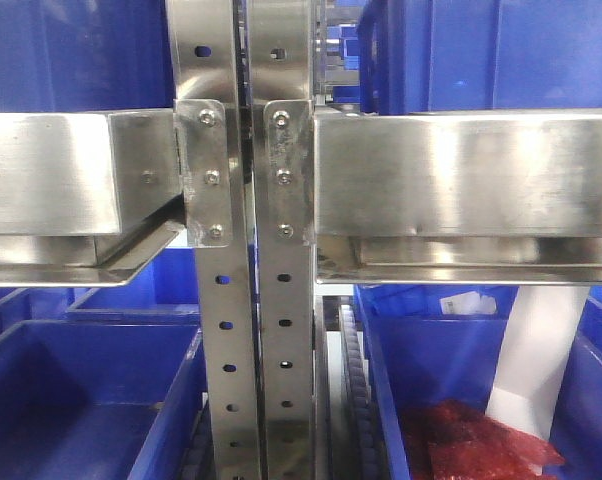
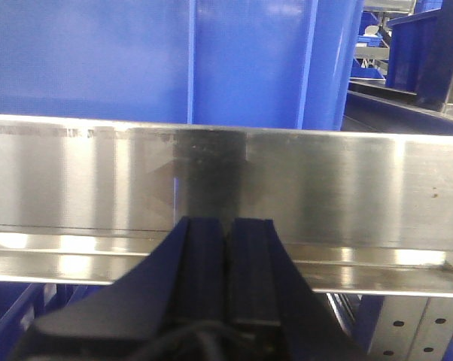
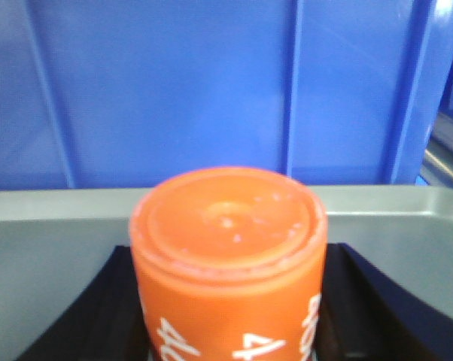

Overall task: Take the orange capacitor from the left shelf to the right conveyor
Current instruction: 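Lift the orange cylinder with the right gripper and pull it off the shelf, then turn the base away from the shelf holding the cylinder in the right gripper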

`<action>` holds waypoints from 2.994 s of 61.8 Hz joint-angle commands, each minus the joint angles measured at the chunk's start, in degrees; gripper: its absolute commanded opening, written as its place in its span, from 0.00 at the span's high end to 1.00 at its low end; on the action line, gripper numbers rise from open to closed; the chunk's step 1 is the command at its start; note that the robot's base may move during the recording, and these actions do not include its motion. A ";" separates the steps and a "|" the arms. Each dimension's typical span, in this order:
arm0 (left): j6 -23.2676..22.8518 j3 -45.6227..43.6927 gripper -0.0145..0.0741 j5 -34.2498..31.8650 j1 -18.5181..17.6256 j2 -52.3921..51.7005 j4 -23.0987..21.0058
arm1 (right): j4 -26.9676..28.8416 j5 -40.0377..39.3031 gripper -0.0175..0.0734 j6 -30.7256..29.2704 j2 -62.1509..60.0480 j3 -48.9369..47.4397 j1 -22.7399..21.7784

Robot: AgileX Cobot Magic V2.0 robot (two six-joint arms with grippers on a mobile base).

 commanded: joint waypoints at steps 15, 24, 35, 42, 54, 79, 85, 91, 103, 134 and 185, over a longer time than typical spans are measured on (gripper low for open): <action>-0.09 -0.18 0.98 -5.15 0.06 -0.54 -0.10 | -4.41 13.74 0.73 -0.36 -20.59 -1.89 0.42; -0.09 -0.18 0.98 -5.15 0.06 -0.54 -0.10 | -4.41 22.50 0.73 -0.36 -30.85 -0.56 0.42; -0.09 -0.18 0.98 -5.15 0.06 -0.54 -0.10 | -4.41 26.96 0.73 -0.36 -44.79 5.27 0.42; -0.09 -0.18 0.98 -5.15 0.06 -0.54 -0.10 | -4.41 32.60 0.73 -0.36 -53.80 8.38 0.42; -0.09 -0.18 0.98 -5.15 0.06 -0.54 -0.10 | -4.41 45.27 0.73 -0.36 -65.41 9.31 0.42; -0.09 -0.18 0.98 -5.15 0.06 -0.54 -0.10 | -3.44 48.75 0.73 -0.36 -73.75 9.31 0.42; -0.09 -0.18 0.98 -5.15 0.06 -0.54 -0.10 | -3.44 48.72 0.73 -0.36 -73.75 9.31 0.42; -0.09 -0.18 0.98 -5.15 0.06 -0.54 -0.10 | -3.44 48.81 0.73 -0.36 -73.75 9.31 0.42; -0.09 -0.18 0.98 -5.15 0.06 -0.54 -0.10 | -3.44 48.81 0.73 -0.36 -73.75 9.31 0.42; -0.09 -0.18 0.98 -5.15 0.06 -0.54 -0.10 | -3.44 48.81 0.73 -0.36 -73.75 9.31 0.42; -0.09 -0.18 0.98 -5.15 -1.01 -0.65 -0.10 | -3.44 48.81 0.73 -0.36 -73.75 9.31 0.42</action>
